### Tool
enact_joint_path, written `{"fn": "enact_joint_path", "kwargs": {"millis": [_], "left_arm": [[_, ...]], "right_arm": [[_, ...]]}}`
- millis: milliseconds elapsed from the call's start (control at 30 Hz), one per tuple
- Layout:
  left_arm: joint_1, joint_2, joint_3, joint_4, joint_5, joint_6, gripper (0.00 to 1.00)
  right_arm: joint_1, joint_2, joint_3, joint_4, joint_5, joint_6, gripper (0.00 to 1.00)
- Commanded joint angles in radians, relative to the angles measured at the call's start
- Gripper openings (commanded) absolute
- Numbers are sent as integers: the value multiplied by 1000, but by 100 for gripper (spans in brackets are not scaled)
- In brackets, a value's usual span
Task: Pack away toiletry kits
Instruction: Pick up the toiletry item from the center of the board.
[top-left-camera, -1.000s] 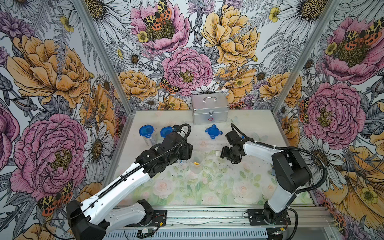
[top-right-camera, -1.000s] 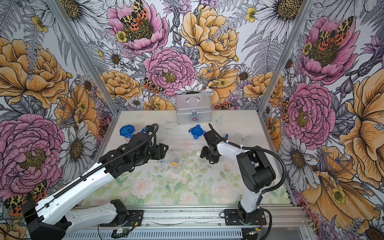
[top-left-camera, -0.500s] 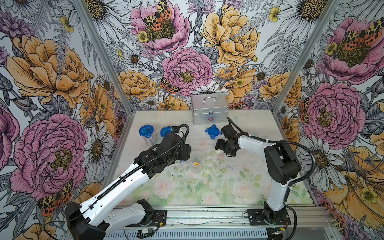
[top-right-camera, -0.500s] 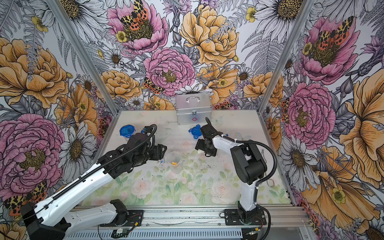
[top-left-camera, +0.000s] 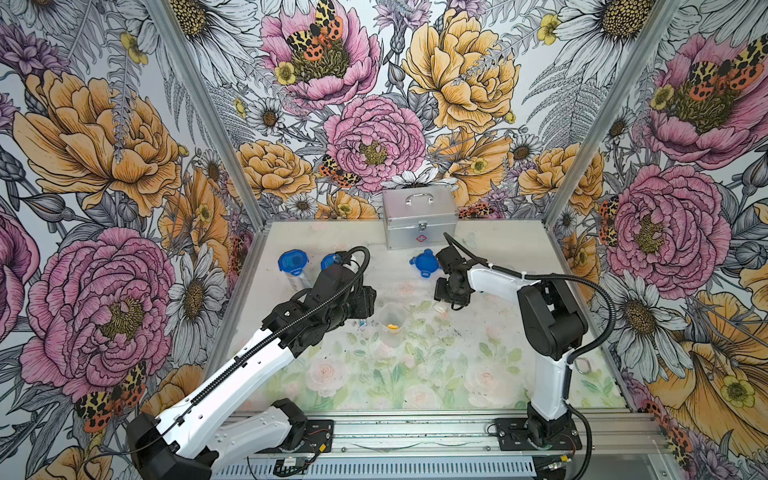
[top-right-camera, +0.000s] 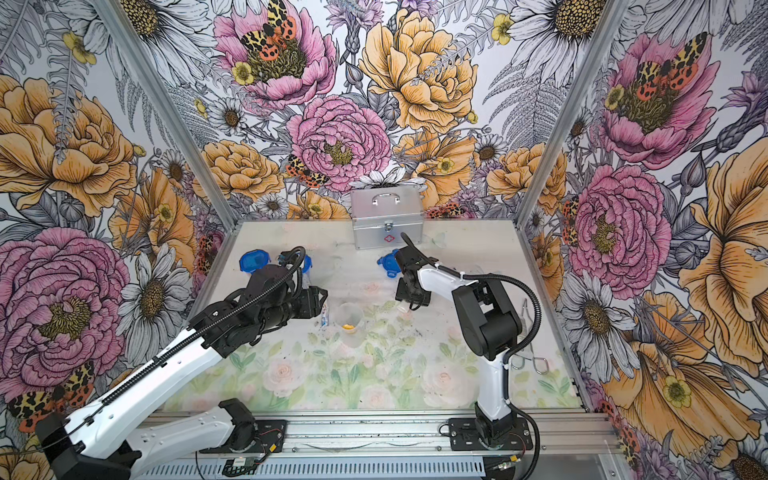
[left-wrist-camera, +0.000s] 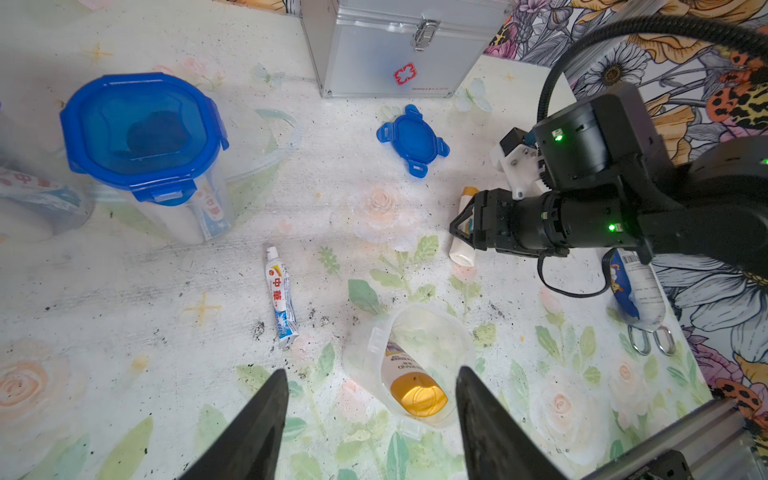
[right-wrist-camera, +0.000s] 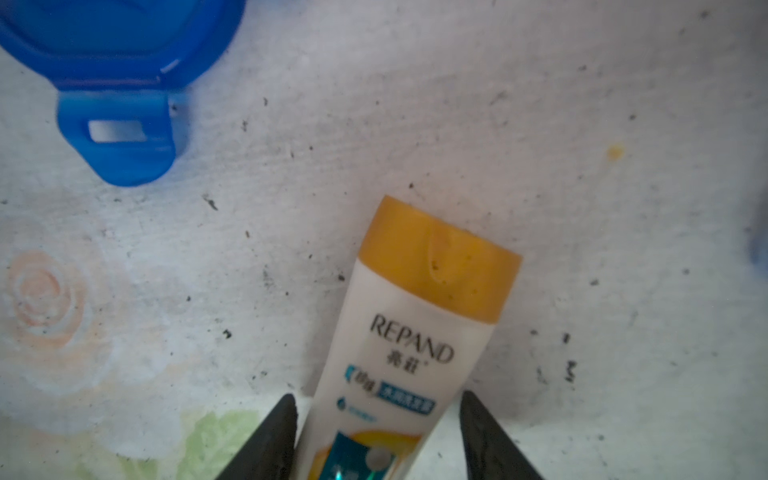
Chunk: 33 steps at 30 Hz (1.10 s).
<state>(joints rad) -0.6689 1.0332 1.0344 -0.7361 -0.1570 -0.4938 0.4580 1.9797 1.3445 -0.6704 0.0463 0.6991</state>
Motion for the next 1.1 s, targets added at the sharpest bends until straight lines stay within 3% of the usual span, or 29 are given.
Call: {"fn": "enact_joint_path", "kwargs": {"millis": [0, 200, 367, 467, 633, 800, 1067], "left_arm": [[18, -10, -2, -1, 34, 17, 64], [49, 17, 28, -10, 131, 3, 65], [138, 24, 17, -17, 365, -98, 75], [198, 27, 6, -15, 502, -146, 78], [234, 58, 44, -13, 623, -151, 87], [232, 109, 113, -2, 710, -155, 94], [126, 156, 169, 32, 752, -156, 94]], "right_arm": [[26, 42, -25, -66, 36, -60, 53], [45, 32, -24, -63, 57, -115, 28], [58, -65, -48, -11, 65, -233, 19], [72, -207, -108, 56, 32, -326, 18], [133, -499, -230, 130, -94, -466, 20], [196, -711, -296, 130, -208, -484, 20], [304, -762, -292, 127, -296, -471, 18]]}}
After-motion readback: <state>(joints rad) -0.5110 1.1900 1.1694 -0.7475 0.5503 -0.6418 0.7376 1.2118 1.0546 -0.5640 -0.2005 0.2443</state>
